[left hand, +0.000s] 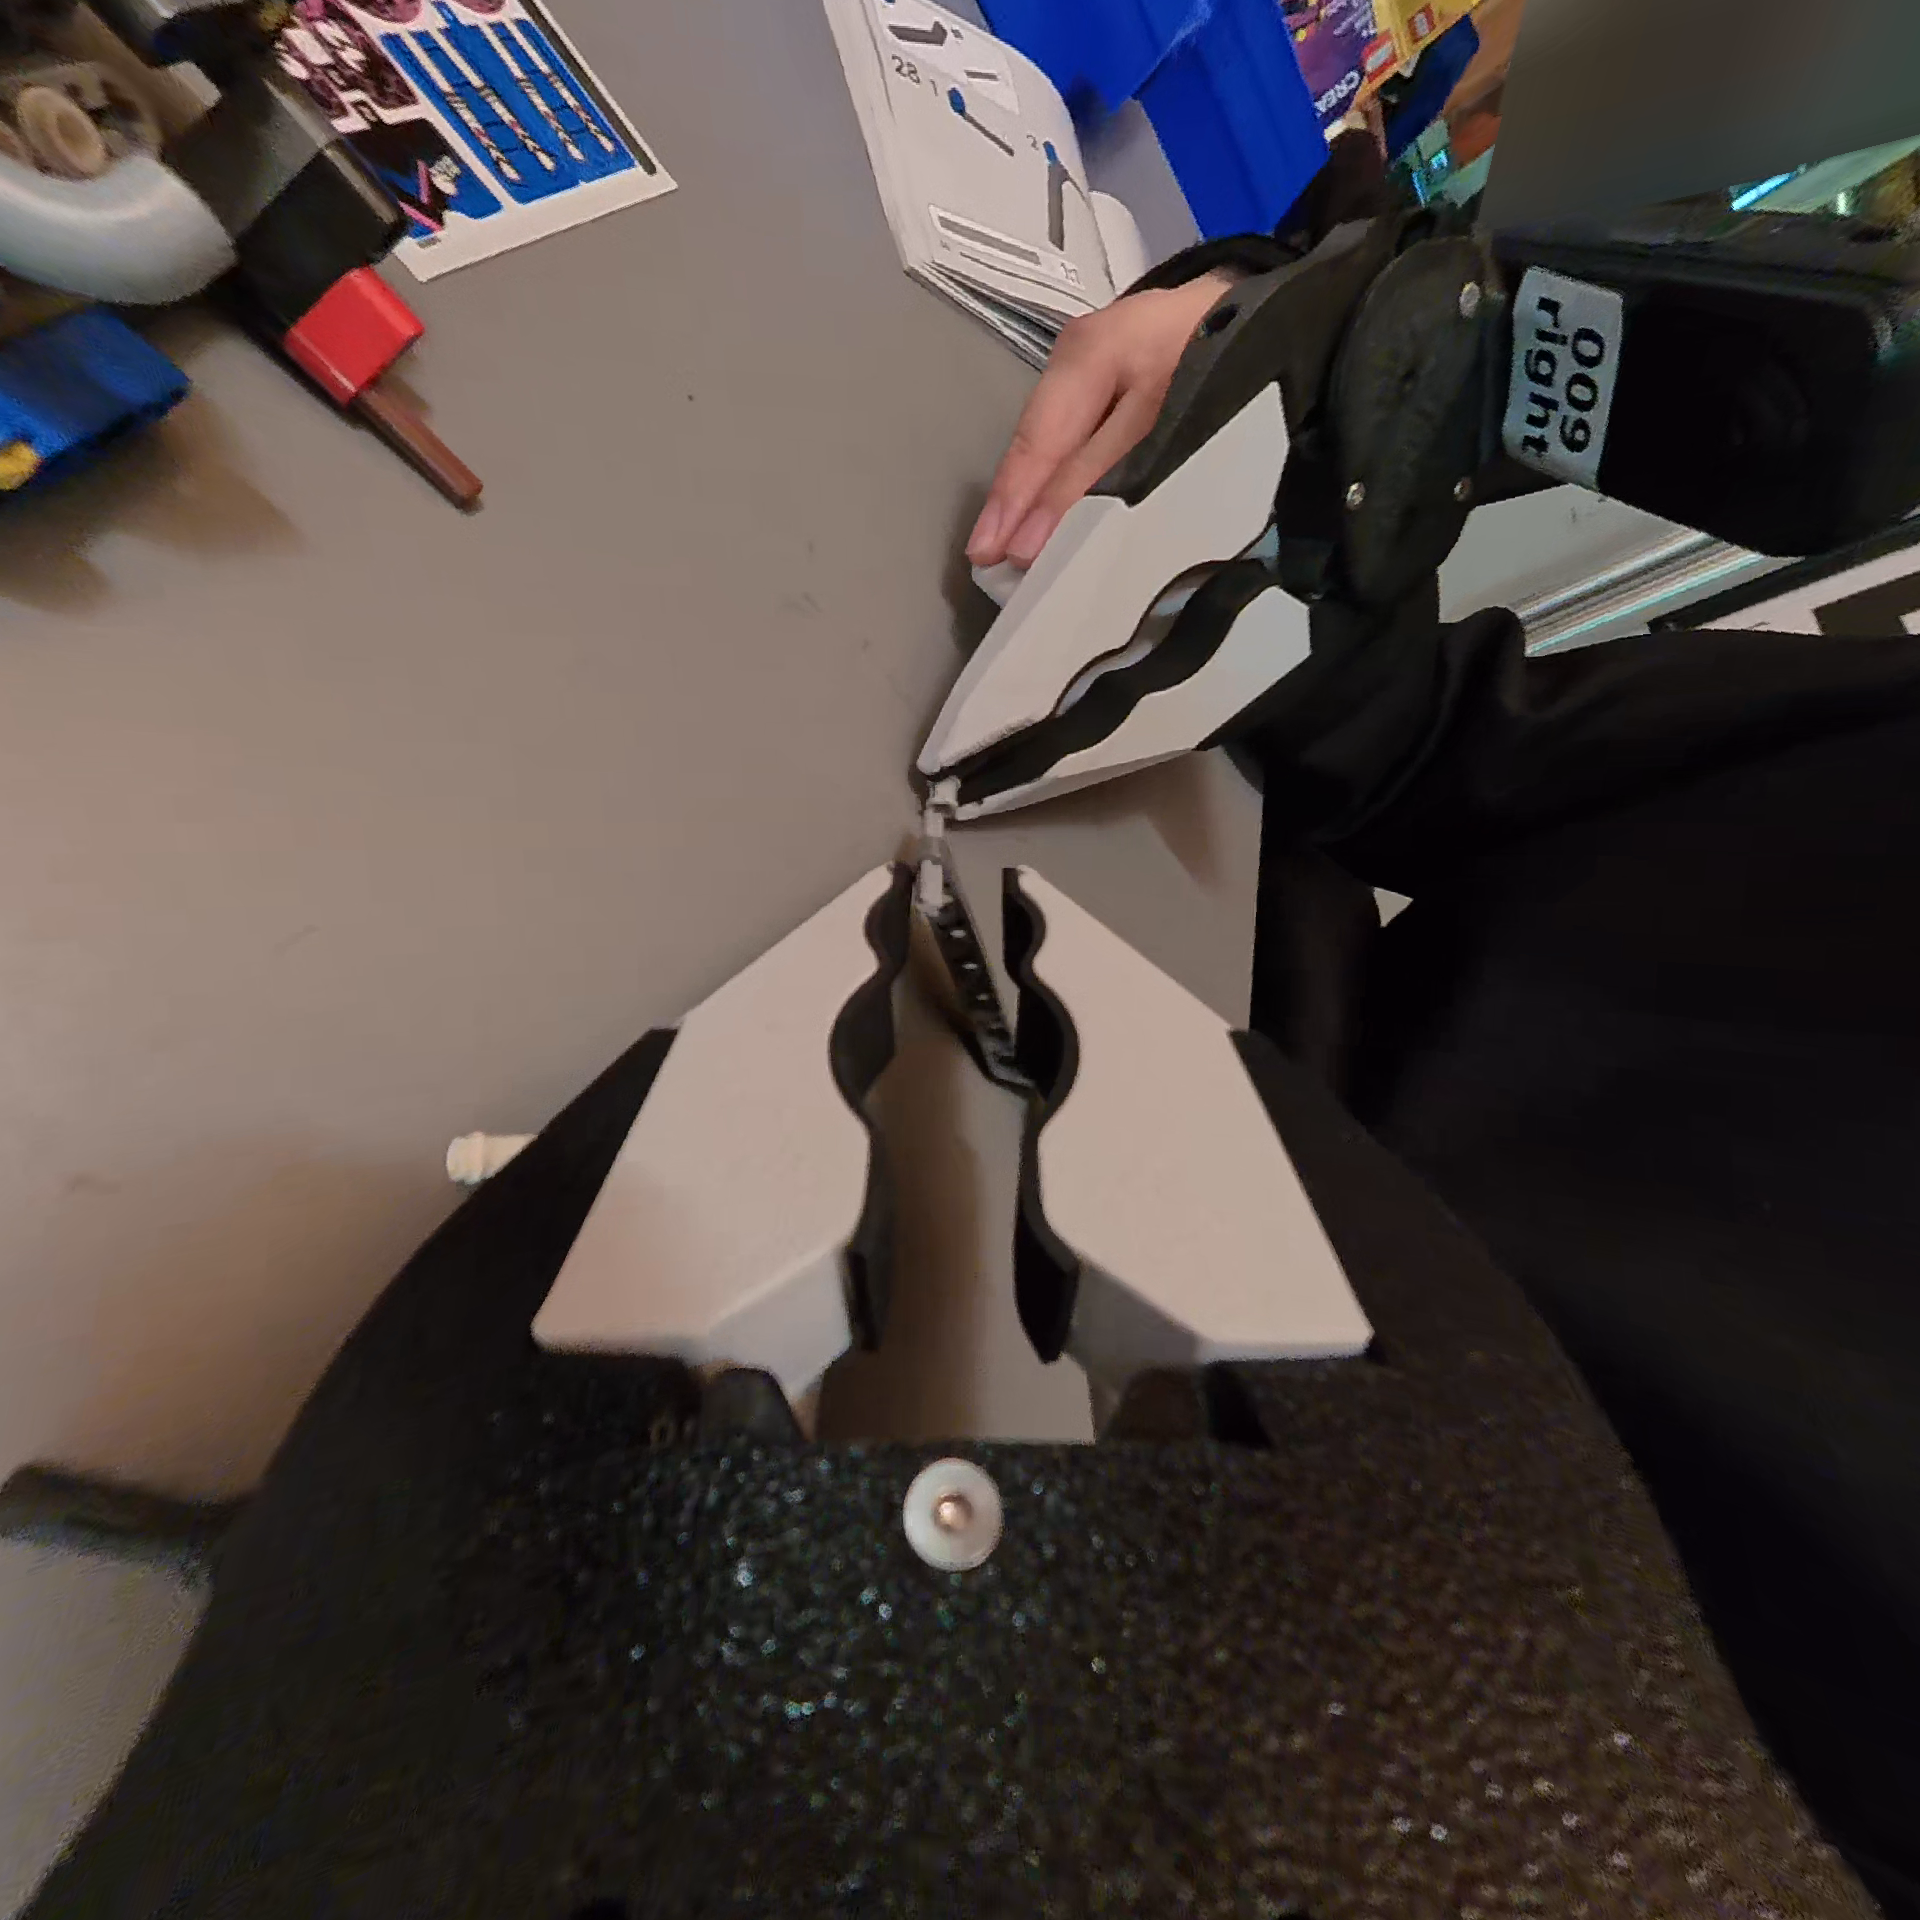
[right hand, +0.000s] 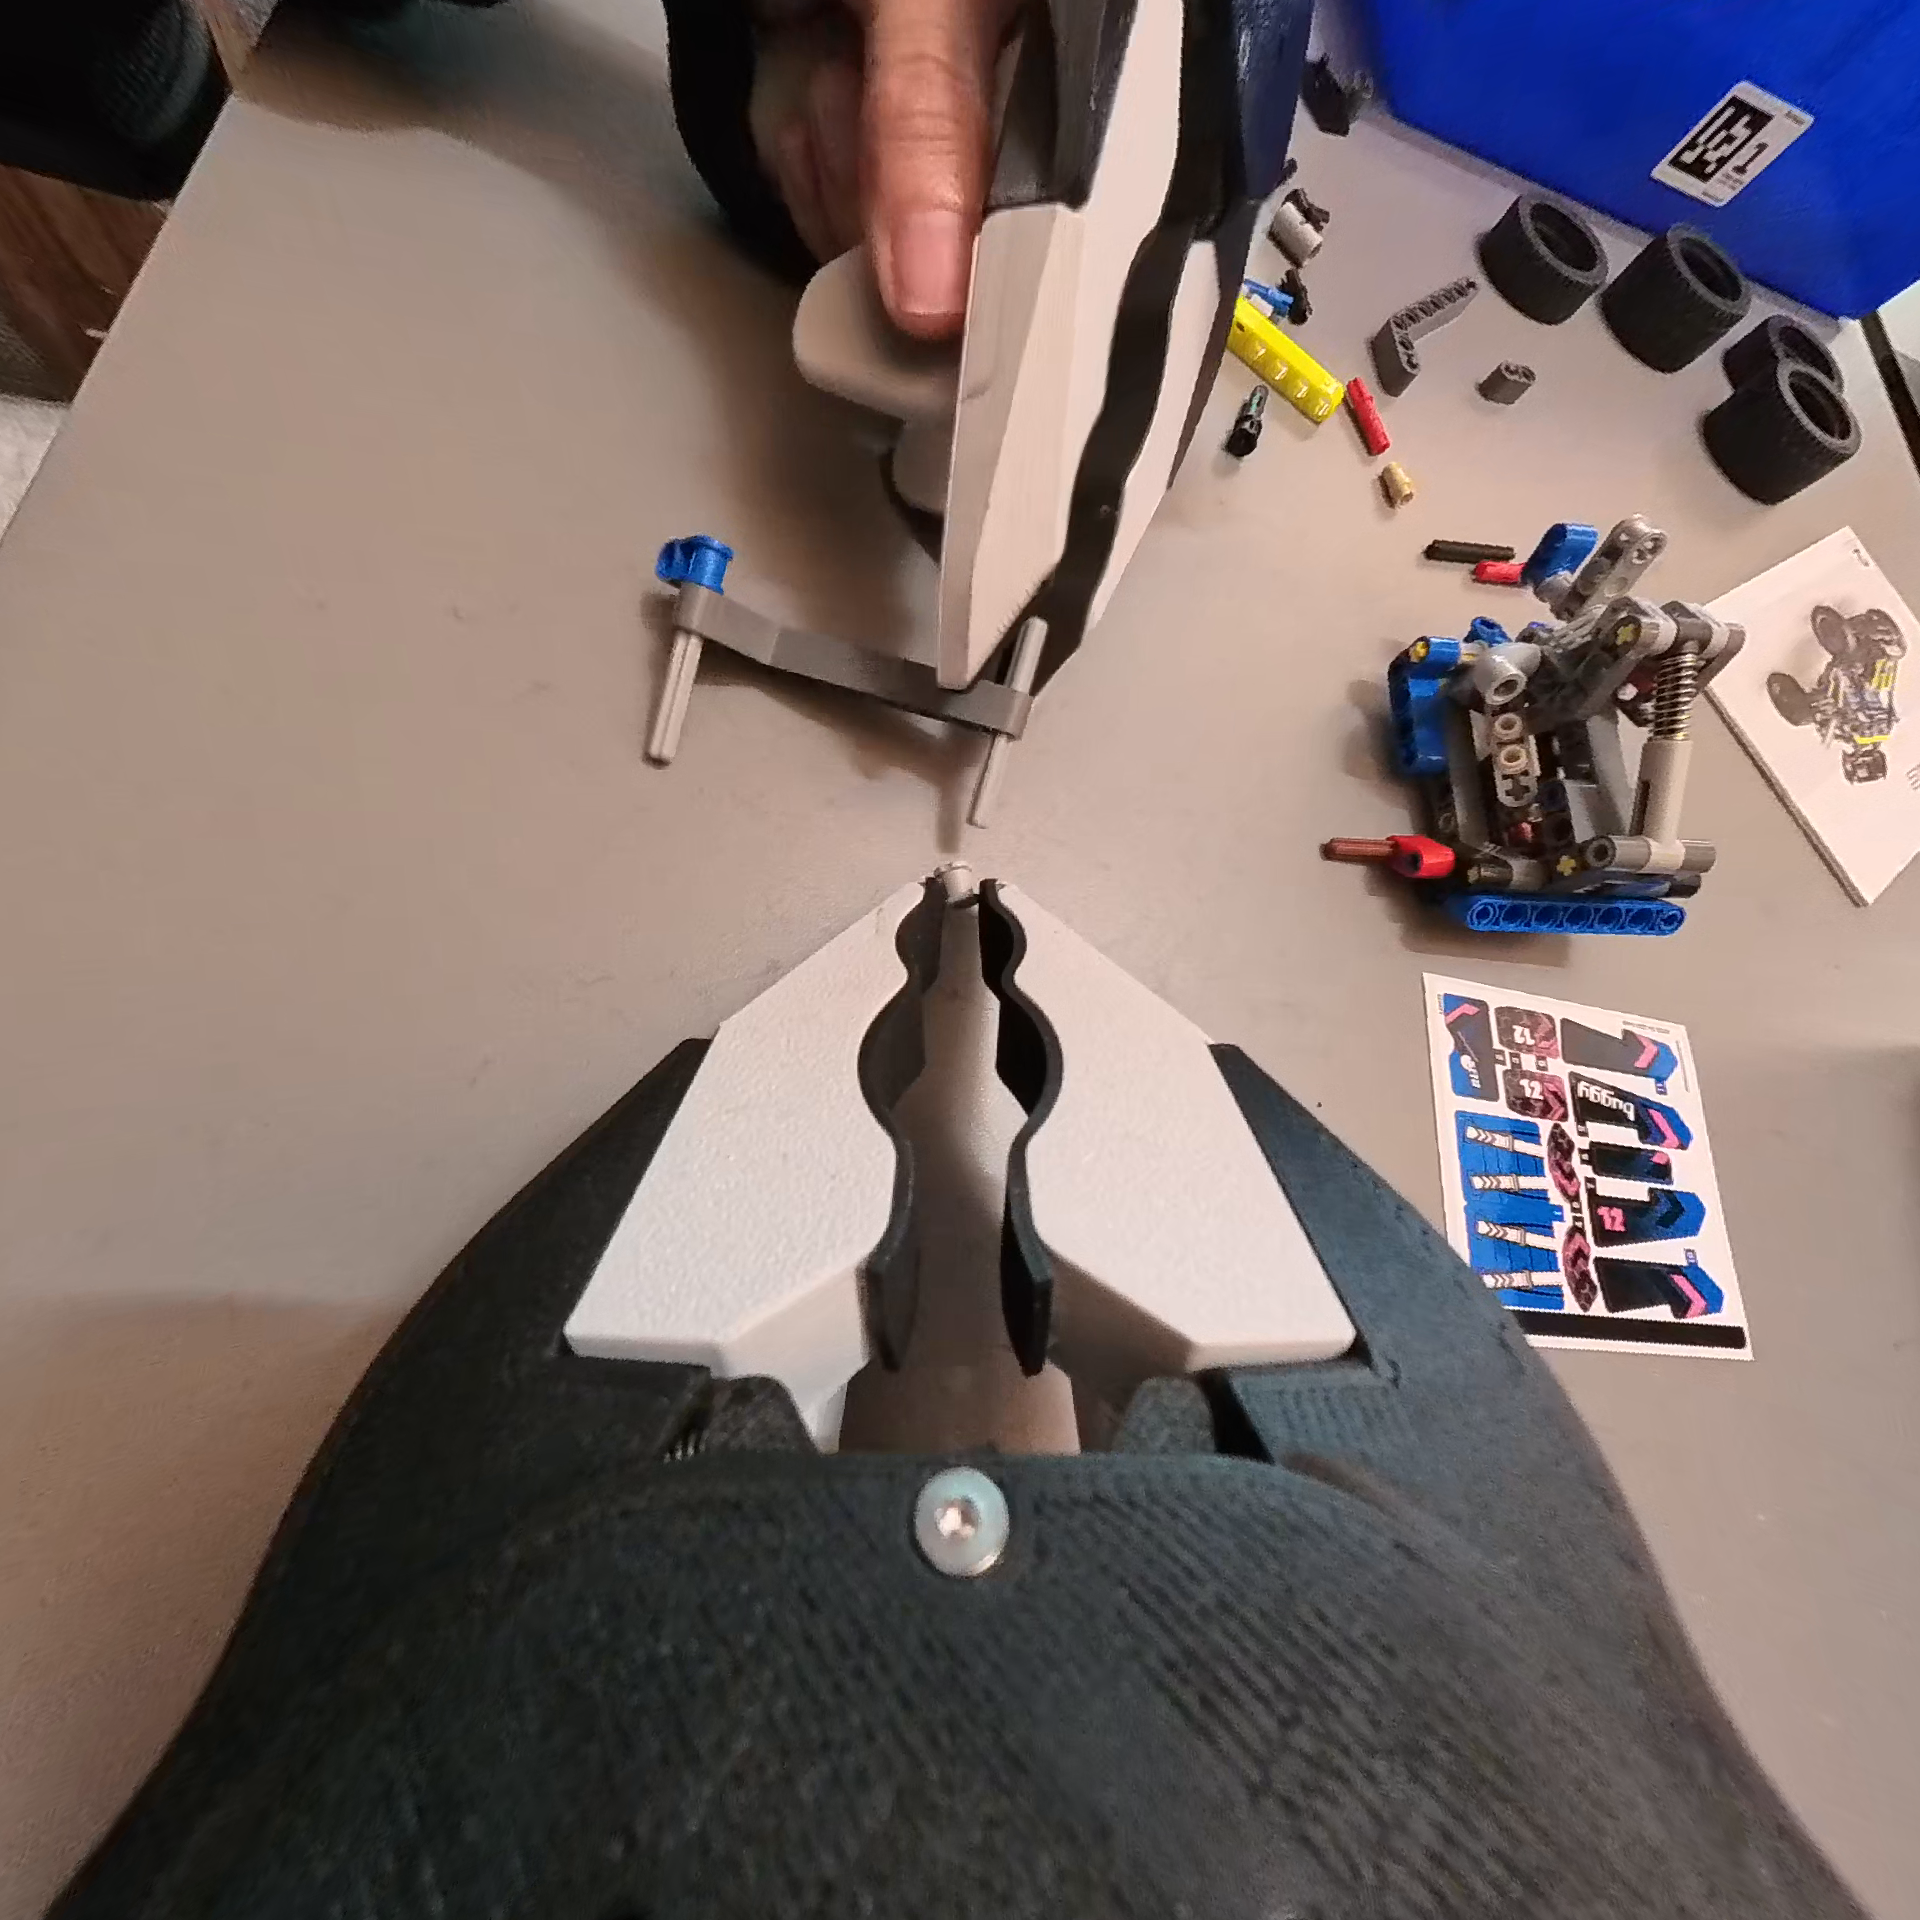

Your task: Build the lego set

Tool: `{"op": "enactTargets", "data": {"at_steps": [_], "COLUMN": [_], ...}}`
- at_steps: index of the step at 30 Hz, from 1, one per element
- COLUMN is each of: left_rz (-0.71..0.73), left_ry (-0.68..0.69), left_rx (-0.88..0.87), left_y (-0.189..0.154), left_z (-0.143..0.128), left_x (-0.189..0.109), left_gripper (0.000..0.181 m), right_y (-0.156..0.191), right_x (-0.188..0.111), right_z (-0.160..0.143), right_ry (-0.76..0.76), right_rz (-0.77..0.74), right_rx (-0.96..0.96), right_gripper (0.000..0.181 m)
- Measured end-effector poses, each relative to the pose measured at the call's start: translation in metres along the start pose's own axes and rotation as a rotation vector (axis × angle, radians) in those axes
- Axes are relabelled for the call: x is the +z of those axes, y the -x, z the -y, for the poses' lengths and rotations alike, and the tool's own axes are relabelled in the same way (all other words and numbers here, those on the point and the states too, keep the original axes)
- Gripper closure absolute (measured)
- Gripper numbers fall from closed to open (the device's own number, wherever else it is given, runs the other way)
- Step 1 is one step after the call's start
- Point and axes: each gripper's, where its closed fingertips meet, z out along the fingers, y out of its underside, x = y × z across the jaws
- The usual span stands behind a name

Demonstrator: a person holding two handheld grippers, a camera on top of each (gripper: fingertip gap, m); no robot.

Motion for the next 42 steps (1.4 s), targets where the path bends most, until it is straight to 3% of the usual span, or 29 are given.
{"op": "enactTargets", "data": {"at_steps": [5,13,25,29,42], "left_rz": [0.007,0.013,-0.018,0.013,-0.034], "left_ry": [-0.016,-0.017,-0.024,-0.018,-0.072], "left_rx": [-0.016,0.05,-0.01,-0.007,0.045], "left_y": [0.003,0.0,-0.001,0.003,-0.005], "left_z": [0.001,0.003,0.004,0.003,0.011], "left_x": [-0.001,0.0,0.001,0.002,-0.001], "left_gripper": [0.176,0.175,0.165,0.176,0.176], "right_y": [0.0,-0.001,-0.001,-0.001,-0.002], "right_x": [0.0,0.0,0.0,0.0,0.0], "right_z": [0.0,-0.001,-0.001,-0.001,-0.001], "right_ry": [0.001,0.006,0.006,0.006,0.006], "right_rz": [0.002,0.002,-0.001,0.001,-0.006], "right_rx": [0.002,0.017,0.017,0.018,0.018], "right_gripper": [0.176,0.176,0.176,0.176,0.176]}}
